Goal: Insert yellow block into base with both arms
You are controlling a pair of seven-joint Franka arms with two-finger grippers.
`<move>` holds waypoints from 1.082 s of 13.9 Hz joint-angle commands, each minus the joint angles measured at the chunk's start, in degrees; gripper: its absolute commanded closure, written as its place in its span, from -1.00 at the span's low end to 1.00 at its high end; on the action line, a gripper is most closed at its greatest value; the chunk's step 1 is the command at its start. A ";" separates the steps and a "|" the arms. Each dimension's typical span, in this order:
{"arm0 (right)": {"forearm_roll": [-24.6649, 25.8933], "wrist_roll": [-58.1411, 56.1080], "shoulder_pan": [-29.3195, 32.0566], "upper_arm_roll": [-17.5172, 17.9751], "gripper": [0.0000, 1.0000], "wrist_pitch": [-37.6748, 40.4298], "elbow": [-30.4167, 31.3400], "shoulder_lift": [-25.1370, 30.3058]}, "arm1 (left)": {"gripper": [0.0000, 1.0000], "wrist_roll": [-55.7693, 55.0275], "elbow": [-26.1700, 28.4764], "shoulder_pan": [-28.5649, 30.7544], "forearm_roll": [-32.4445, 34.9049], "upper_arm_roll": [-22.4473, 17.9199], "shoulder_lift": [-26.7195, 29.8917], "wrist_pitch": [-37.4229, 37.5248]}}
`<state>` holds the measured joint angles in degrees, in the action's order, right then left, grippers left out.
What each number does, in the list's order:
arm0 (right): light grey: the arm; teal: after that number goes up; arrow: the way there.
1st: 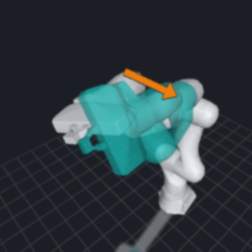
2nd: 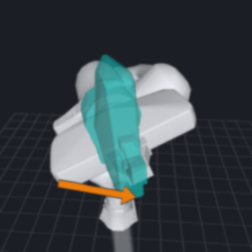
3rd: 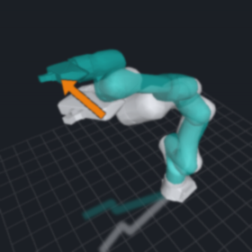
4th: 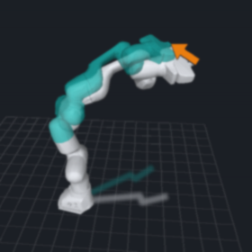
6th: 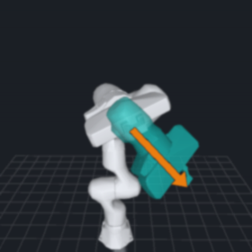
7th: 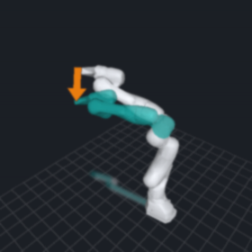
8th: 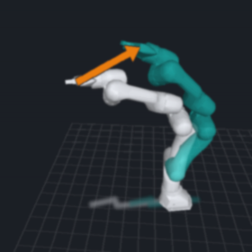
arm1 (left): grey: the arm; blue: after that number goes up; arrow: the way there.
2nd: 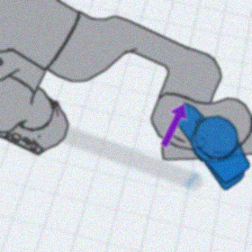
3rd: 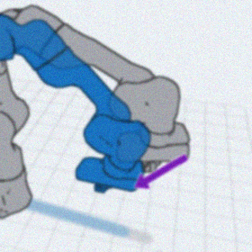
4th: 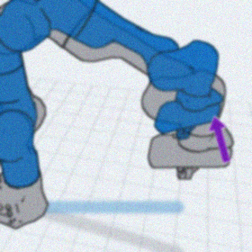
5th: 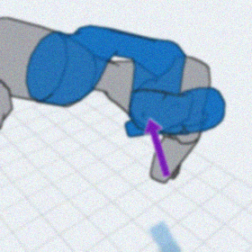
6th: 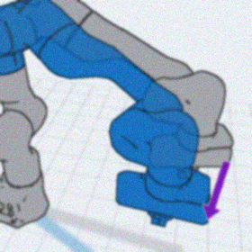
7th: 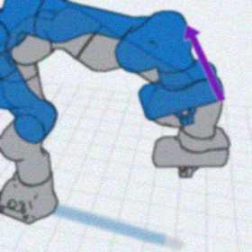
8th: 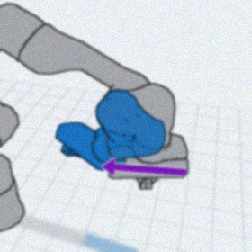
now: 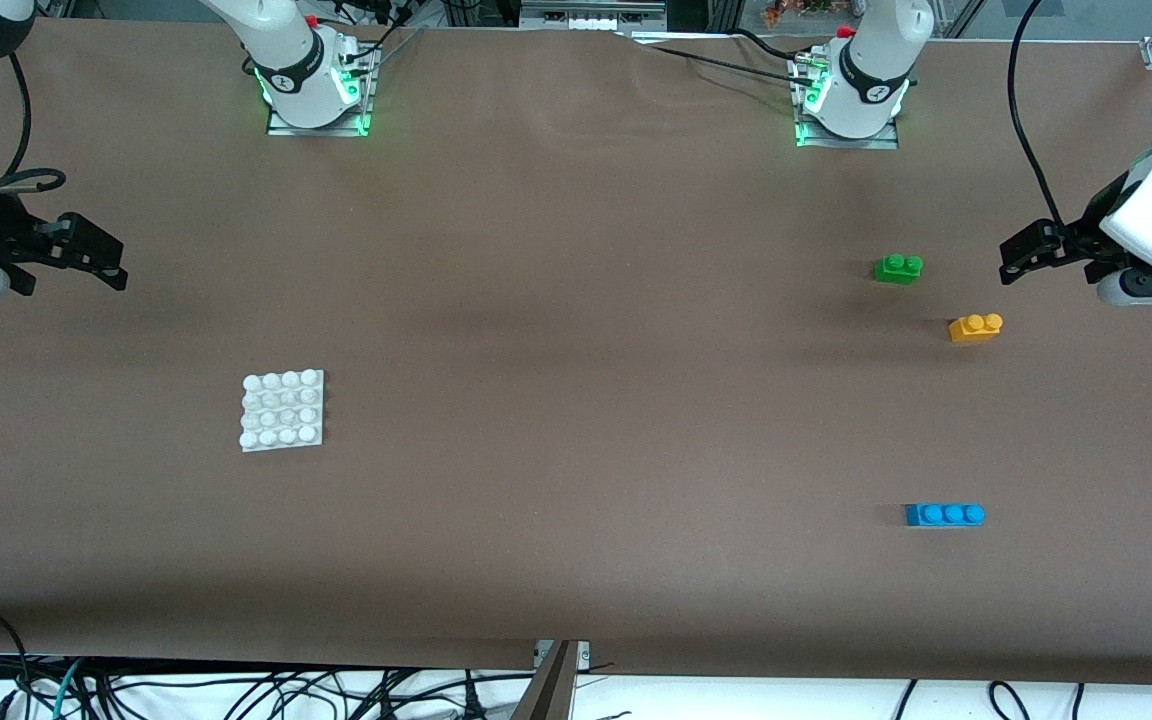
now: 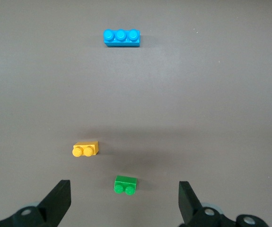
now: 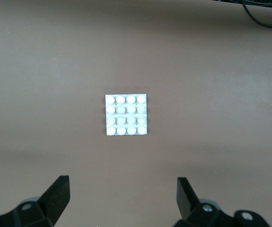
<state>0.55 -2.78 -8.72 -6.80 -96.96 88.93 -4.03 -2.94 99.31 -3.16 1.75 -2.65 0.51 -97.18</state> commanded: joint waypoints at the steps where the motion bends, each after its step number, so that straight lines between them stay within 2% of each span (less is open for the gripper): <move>1: 0.15 1.27 0.02 -0.06 -1.00 1.24 0.17 -0.02 | -1.00 0.04 -1.22 -0.62 -0.88 -0.69 -0.33 0.94; 3: 0.24 0.84 0.02 0.03 -1.00 1.15 -1.48 -0.54 | -1.00 -0.05 -1.22 -0.62 -0.88 -0.69 -0.33 0.94; 15: 0.07 0.14 1.61 -0.32 -1.00 1.59 -1.48 -0.71 | -1.00 -0.05 -1.31 -0.71 -0.88 -0.69 -0.42 0.94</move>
<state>0.55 -2.44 -7.44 -7.51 -96.61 88.94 -4.19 -2.94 99.31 -3.18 1.75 -2.68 0.49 -97.18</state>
